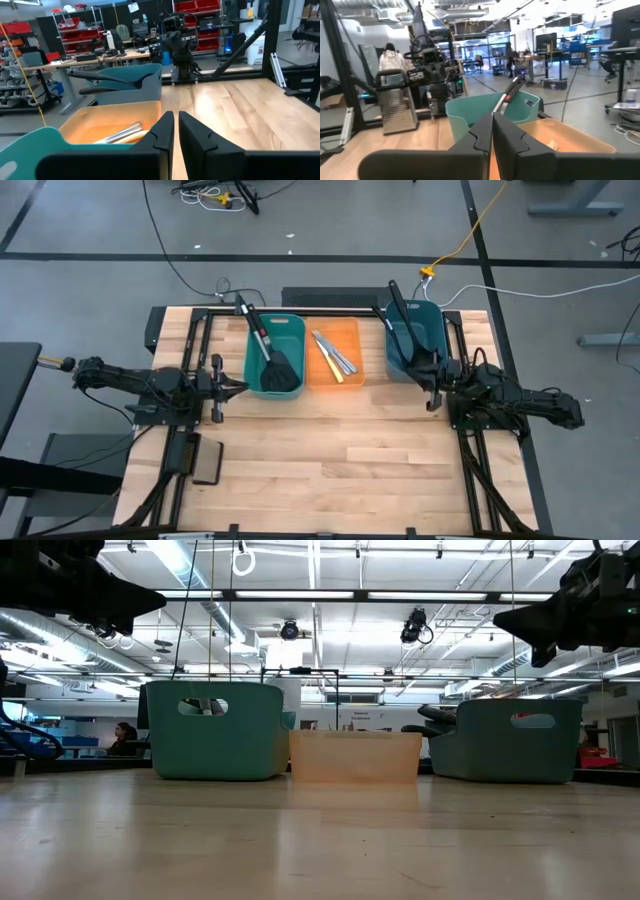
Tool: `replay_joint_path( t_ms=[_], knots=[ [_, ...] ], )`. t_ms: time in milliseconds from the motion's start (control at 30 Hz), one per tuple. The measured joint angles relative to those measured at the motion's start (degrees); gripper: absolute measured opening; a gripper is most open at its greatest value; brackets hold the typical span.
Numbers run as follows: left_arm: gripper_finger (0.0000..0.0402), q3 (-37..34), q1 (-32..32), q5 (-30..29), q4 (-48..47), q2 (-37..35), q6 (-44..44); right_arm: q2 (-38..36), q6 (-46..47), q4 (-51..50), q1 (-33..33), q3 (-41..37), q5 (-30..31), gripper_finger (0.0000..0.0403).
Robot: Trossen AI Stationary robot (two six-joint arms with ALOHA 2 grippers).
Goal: Pick & Place Kitchen Items
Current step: Return to Home Position
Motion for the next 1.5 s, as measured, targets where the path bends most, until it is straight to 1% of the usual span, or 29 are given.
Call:
replay_joint_path(
  t_ms=[100,1500],
  knots=[
    [0.0032,0.0,0.0,0.0,0.0,0.0,-1.3,0.0,0.0,-0.1,0.0,0.0,0.9,0.0021],
    [0.0032,0.0,0.0,0.0,-0.1,0.0,-1.1,0.0,0.0,-0.1,0.0,0.1,0.9,0.0022]
  ],
)
